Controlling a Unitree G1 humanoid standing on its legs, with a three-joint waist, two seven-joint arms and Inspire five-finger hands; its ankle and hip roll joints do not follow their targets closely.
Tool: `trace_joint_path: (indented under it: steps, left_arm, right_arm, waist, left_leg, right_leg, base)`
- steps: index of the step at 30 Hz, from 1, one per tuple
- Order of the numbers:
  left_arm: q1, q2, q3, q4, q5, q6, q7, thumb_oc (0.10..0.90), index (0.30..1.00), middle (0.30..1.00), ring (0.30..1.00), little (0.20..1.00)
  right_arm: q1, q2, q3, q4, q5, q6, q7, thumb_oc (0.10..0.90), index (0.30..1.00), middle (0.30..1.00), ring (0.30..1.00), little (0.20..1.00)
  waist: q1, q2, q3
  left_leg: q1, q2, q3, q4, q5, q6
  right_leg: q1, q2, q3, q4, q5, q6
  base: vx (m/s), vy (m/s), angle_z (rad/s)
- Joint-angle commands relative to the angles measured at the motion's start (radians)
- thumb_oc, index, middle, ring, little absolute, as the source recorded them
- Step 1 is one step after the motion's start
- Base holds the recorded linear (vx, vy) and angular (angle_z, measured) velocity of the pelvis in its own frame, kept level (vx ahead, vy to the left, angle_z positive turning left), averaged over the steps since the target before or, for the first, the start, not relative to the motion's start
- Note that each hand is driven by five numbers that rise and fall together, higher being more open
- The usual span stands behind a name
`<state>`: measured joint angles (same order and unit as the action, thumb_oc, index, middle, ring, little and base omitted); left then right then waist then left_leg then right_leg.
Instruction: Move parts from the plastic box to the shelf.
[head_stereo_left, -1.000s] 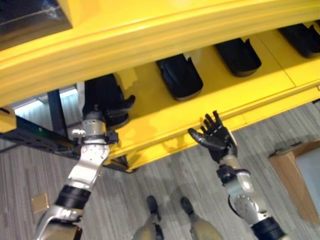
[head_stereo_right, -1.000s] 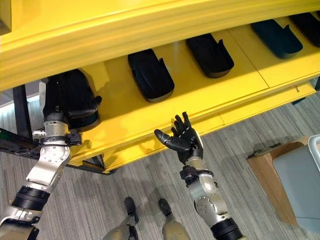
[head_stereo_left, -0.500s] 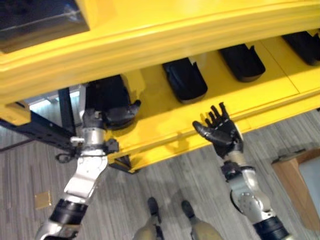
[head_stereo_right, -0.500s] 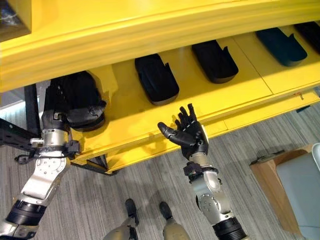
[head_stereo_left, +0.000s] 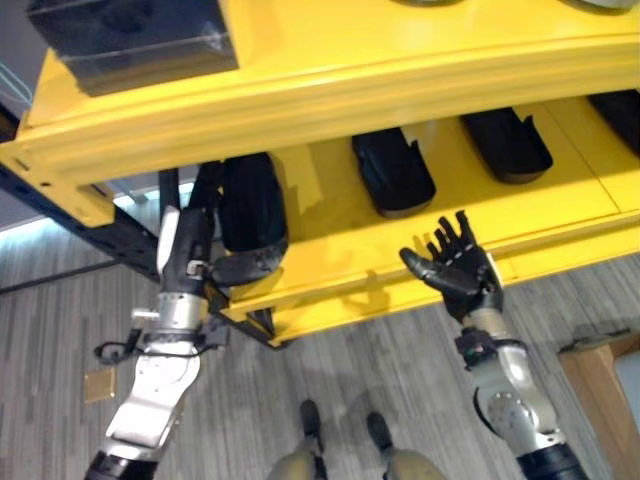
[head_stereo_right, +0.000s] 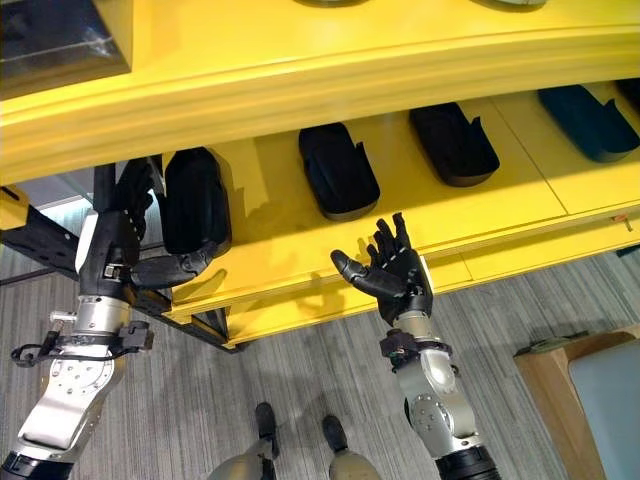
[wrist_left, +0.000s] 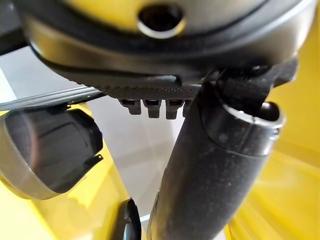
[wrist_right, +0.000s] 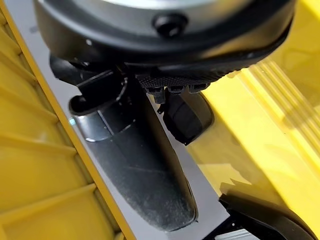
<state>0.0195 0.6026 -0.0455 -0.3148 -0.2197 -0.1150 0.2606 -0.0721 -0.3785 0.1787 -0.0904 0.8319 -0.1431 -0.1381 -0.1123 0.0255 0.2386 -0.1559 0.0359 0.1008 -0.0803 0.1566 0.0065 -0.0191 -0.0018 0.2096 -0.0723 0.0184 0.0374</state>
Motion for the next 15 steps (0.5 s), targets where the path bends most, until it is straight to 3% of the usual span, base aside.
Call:
trace_joint_path:
  steps: [1, 8, 9, 15]
  left_arm:
    - [-0.040, -0.008, 0.029, -0.055, 0.079, -0.078, -0.026, 0.900, 1.000, 1.000, 1.000, 1.000]
    - [0.045, 0.005, 0.030, -0.062, 0.146, -0.065, -0.055, 0.900, 1.000, 1.000, 1.000, 1.000]
    - [0.052, 0.031, 0.031, -0.044, 0.249, -0.051, -0.044, 0.900, 1.000, 1.000, 1.000, 1.000]
    - [0.121, 0.059, 0.033, 0.016, 0.366, -0.038, -0.032, 0.900, 1.000, 1.000, 1.000, 1.000]
  right_arm:
    - [-0.024, -0.036, -0.060, -0.148, -0.045, -0.072, 0.046, 0.900, 1.000, 1.000, 1.000, 1.000]
    - [0.005, -0.046, -0.085, -0.160, -0.052, -0.078, 0.051, 0.900, 1.000, 1.000, 1.000, 1.000]
    - [0.017, -0.048, -0.097, -0.157, -0.055, -0.083, 0.049, 0.900, 1.000, 1.000, 1.000, 1.000]
    - [0.038, -0.061, -0.125, -0.163, -0.051, -0.092, 0.045, 0.900, 1.000, 1.000, 1.000, 1.000]
  waist:
    - [0.004, 0.027, -0.098]
    - [0.012, 0.024, -0.086]
    - [0.013, 0.022, -0.083]
    - [0.017, 0.033, -0.080]
  left_leg:
    - [0.084, 0.095, -0.026, -0.005, -0.057, -0.078]
    - [0.076, 0.112, -0.061, -0.005, -0.027, -0.091]
    - [0.071, 0.114, -0.069, -0.006, -0.021, -0.095]
    - [0.071, 0.115, -0.085, -0.007, -0.015, -0.098]
  right_leg:
    - [-0.131, 0.060, -0.056, 0.236, -0.171, -0.044]
    - [-0.143, 0.089, -0.090, 0.278, -0.195, -0.062]
    - [-0.148, 0.091, -0.107, 0.293, -0.204, -0.067]
    - [-0.151, 0.087, -0.137, 0.315, -0.216, -0.064]
  base:
    - [-0.06, -0.099, 0.17]
    - [-0.04, -0.076, 0.15]
    - [-0.01, -0.073, 0.17]
    - [0.01, -0.027, 0.20]
